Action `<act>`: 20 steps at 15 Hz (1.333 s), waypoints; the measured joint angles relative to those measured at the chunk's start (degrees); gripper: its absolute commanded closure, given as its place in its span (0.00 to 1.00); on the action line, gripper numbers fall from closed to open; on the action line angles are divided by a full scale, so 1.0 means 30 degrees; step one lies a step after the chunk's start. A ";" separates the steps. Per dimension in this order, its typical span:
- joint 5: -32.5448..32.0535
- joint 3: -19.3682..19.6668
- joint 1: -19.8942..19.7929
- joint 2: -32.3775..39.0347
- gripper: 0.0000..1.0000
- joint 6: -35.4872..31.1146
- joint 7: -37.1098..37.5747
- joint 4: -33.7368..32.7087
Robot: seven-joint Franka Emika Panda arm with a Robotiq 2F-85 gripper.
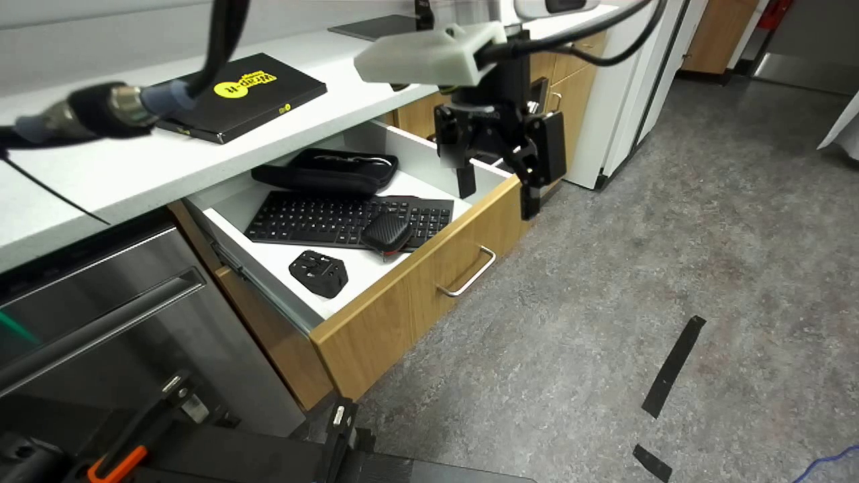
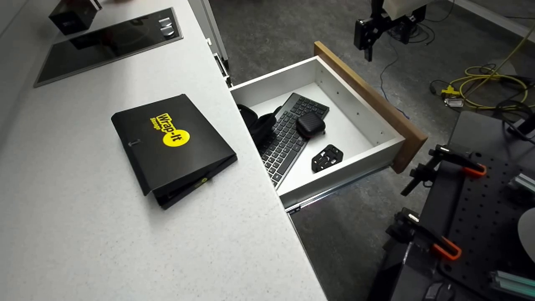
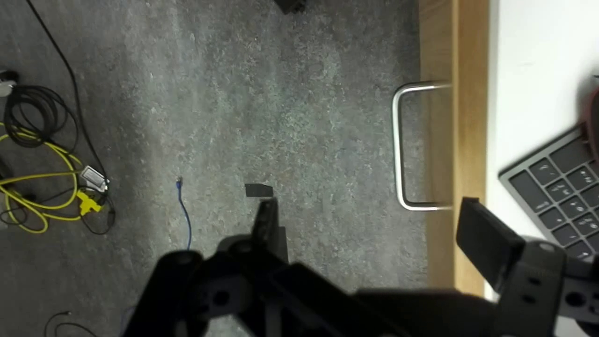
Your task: Close the upper drawer of the cabinet to the left
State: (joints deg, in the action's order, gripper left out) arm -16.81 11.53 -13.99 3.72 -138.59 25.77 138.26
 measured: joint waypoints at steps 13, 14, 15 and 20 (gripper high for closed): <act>0.2145 0.2414 0.0015 0.9516 0.00 -0.1737 0.2067 -0.6052; 0.2937 0.2273 0.0011 1.0037 0.00 -0.1735 0.1919 -0.6508; 0.3735 0.2036 0.0008 1.0394 0.00 -0.1716 0.1715 -0.6847; 0.7459 0.0025 -0.0021 1.0774 0.00 -0.0755 -0.0419 -0.7591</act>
State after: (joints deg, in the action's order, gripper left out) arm 5.57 11.60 -14.06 36.04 -140.86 24.51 115.49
